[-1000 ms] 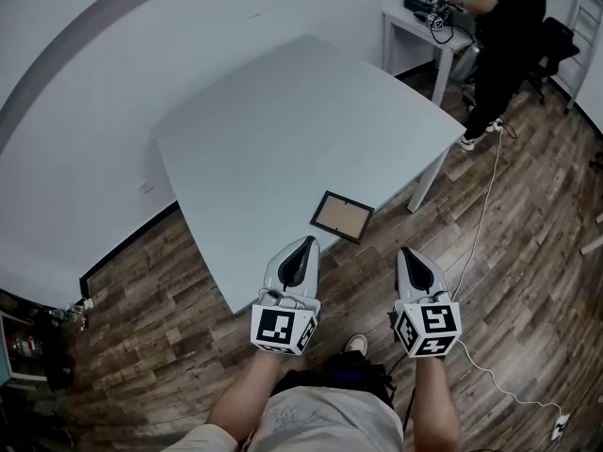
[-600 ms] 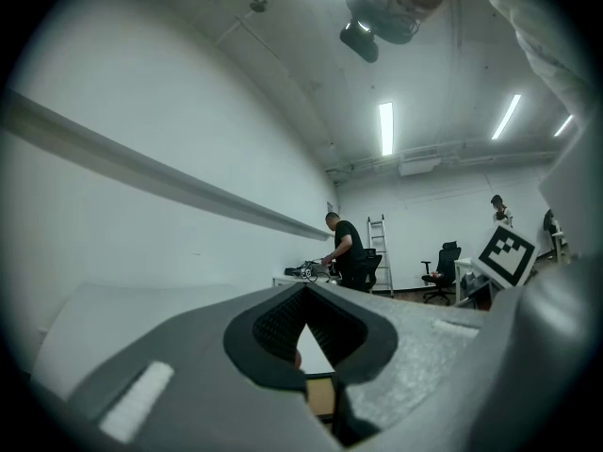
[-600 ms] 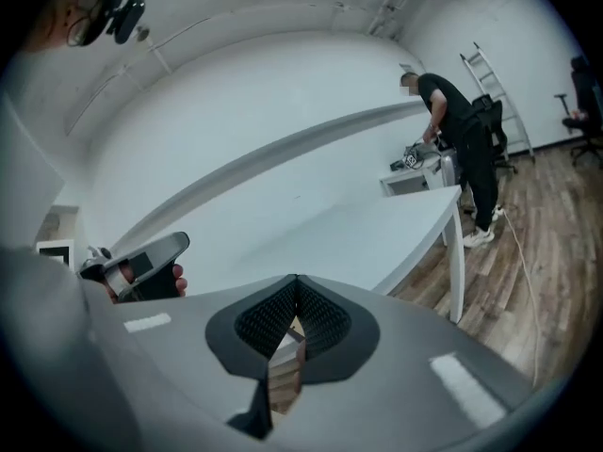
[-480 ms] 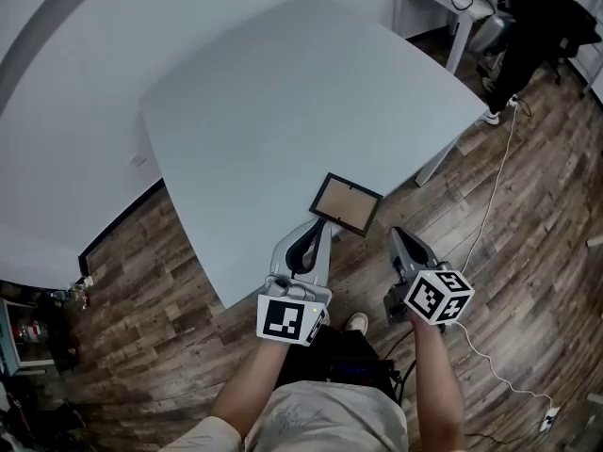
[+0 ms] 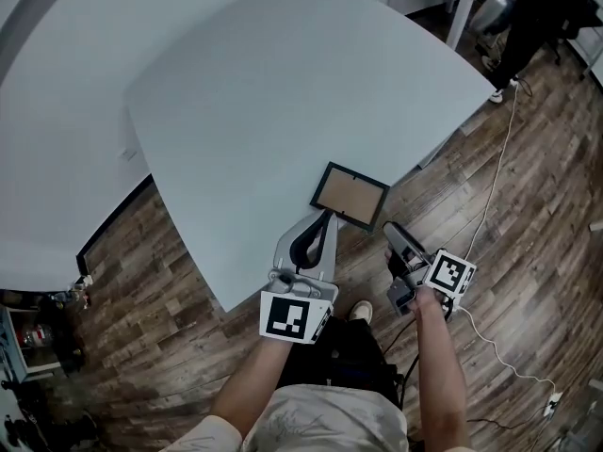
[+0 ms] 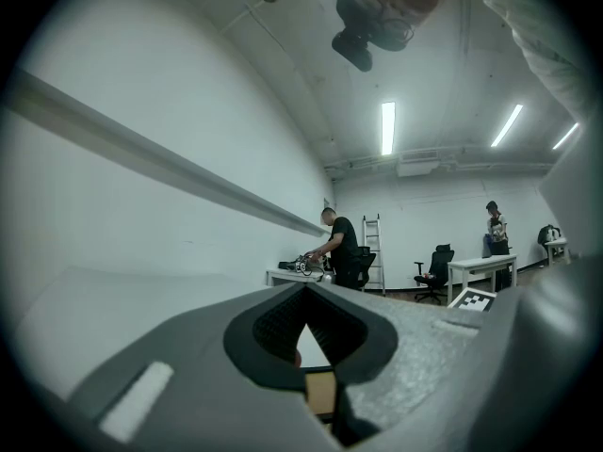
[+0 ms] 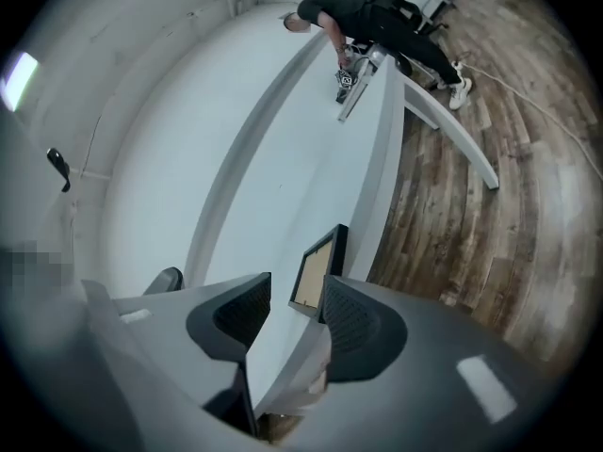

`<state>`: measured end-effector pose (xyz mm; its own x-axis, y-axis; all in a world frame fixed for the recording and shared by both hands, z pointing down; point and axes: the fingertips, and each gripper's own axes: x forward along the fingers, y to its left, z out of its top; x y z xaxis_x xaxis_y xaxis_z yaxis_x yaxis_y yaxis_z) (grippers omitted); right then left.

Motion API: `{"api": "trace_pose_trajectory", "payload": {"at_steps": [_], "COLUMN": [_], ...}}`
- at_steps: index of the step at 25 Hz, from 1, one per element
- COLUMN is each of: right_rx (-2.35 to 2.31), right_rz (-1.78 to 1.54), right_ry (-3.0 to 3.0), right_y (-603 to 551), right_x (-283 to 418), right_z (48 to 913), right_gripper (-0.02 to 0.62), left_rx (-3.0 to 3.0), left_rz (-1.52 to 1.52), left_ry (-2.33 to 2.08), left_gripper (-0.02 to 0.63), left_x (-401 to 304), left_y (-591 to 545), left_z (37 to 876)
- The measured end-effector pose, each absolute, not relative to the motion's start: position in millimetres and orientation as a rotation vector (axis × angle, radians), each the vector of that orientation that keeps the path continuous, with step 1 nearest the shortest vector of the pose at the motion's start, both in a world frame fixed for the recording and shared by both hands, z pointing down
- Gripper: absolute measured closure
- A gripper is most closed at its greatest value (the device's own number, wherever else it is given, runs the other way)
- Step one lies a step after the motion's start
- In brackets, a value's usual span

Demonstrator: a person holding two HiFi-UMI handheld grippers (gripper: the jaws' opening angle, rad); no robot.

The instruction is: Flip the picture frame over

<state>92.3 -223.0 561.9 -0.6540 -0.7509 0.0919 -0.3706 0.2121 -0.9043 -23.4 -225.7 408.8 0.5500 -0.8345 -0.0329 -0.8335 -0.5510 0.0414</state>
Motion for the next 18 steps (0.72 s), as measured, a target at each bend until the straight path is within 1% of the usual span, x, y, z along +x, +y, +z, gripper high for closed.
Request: {"api": "trace_pose_trajectory", "payload": {"at_steps": [2,6,9,18], "right_rx": [-1.014,-1.003,-0.984,-0.817], "right_rz": [-1.47,-1.552,-1.578,-1.626], "right_ry": [2.089,2.013,1.97,1.911], "right_y": [-225,-229,-234,-239], "right_x": [92,91,89,68], "right_z": [576,605,617,627], "right_gripper": [0.377,0.356,0.354,0.356], "left_rx": [2.75,2.754,2.749,2.729], "left_rz": [-0.049,0.027,-0.015,0.016], "left_ry": [-1.453,-1.435,-1.432,-1.441], "left_gripper": [0.606,0.606,0.606,0.606], "left_x": [-21,-21,-18,-20], "left_y": [-226,-227,-232,-235], "left_z": [417,427,429,436]}}
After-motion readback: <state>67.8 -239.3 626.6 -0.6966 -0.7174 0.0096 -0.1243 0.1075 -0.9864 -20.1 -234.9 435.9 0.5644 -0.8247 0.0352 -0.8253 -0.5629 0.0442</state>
